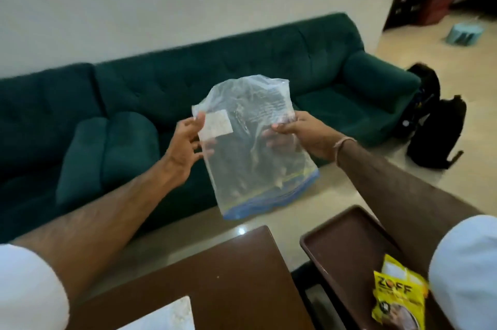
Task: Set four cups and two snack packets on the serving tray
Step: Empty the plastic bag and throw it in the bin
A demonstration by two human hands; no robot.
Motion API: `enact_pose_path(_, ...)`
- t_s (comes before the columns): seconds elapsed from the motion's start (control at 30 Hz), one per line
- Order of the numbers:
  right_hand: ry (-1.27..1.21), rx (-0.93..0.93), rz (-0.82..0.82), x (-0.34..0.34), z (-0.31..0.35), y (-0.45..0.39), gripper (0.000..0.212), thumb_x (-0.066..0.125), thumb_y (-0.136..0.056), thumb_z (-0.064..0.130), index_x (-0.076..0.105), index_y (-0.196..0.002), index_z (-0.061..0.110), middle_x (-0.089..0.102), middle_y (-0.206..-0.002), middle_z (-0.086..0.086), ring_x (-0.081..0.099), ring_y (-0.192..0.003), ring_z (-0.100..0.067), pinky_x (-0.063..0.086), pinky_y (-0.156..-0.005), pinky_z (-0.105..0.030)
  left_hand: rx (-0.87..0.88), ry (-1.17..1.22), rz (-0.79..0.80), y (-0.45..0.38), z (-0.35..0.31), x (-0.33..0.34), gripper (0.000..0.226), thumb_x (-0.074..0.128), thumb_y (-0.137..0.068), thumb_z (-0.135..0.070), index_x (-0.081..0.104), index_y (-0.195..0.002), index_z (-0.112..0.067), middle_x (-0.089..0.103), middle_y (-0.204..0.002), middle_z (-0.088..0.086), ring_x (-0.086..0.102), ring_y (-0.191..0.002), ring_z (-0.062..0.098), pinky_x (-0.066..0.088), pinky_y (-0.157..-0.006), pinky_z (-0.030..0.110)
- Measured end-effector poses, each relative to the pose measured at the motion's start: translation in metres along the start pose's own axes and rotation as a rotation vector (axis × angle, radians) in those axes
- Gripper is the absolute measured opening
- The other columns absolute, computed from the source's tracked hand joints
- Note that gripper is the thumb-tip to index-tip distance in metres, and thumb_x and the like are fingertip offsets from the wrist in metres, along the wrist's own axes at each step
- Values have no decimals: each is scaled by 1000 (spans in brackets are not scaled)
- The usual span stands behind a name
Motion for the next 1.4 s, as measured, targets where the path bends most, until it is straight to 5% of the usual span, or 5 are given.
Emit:
enact_pose_path(0.43, 65, -181, -92, 262, 243, 17, 91, 76, -82, 7, 21, -144, 44, 67, -104, -13, 74, -83, -30, 63, -67, -45, 201, 234, -492, 154, -184, -293, 63, 78, -79, -3, 37, -125, -18, 64, -101, 10, 73, -62, 13, 59, -53, 29)
enact_pose_path(0.67, 325, -425, -63, 409, 341, 47, 16, 56, -98, 15, 50, -110, 24, 68, -77, -5, 55, -52, -12, 48, -49, -25, 350, 207, -672, 253, -267, -422, 22, 59, -86, -1, 52, -97, -19, 66, -74, 6, 65, -48, 10, 53, -44, 24)
enact_pose_path(0.9, 640, -561, 281, 554, 407, 53, 63, 88, -71, 29, 61, -127, 18, 57, -102, 1, 56, -92, -16, 47, -85, -27, 406, -72, -698, 349, -333, -525, 31, 78, -75, -5, 72, -103, -16, 61, -86, 0, 59, -76, 13, 53, -73, 26)
enact_pose_path(1.17, 814, -937, 398, 716, 455, 85, 12, 78, -80, 28, 70, -89, 23, 58, -79, 13, 54, -78, -10, 36, -62, -14, 149, -1235, -1008, 456, -371, -602, 62, 81, -55, -67, 64, -106, -34, 44, -138, -5, 37, -130, 21, 26, -107, 42)
enact_pose_path(1.4, 757, -1103, 538, 870, 445, 144, 52, 80, -77, 36, 57, -123, 29, 41, -133, -2, 44, -126, -27, 37, -103, -37, 20, -958, -789, 509, -334, -662, 28, 83, -72, -35, 74, -94, -20, 75, -91, -3, 70, -90, 20, 55, -76, 33)
Point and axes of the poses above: each hand's wrist, its own y-axis away from the middle knuckle, its own x-axis out of the palm, z = x × y, the point moved 9 cm from there along -y, towards the middle knuckle
